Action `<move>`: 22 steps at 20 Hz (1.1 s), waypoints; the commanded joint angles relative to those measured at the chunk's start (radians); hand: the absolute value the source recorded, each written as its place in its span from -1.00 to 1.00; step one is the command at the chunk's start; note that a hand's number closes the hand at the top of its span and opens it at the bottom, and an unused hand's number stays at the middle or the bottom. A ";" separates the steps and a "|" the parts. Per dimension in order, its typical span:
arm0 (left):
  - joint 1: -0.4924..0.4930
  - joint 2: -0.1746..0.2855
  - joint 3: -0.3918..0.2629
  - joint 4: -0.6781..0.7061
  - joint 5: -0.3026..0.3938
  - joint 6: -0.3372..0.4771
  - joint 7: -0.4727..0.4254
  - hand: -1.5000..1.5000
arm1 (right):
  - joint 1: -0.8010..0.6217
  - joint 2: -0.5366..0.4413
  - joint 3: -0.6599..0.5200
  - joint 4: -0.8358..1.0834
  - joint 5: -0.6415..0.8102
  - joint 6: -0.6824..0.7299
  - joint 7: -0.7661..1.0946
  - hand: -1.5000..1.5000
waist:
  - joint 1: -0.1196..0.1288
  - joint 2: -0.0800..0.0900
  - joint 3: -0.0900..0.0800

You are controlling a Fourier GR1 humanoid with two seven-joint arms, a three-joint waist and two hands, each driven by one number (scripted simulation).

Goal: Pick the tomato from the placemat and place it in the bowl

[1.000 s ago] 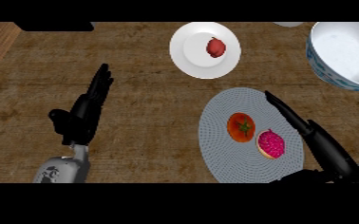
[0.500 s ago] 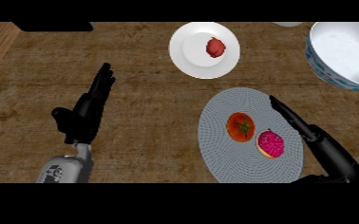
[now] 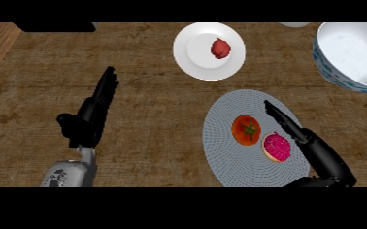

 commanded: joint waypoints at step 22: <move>0.055 -0.032 -0.004 -0.106 -0.038 -0.012 0.053 0.00 | -0.156 0.137 0.035 0.375 0.316 -0.185 -0.116 -1.00 | 0.004 0.000 0.000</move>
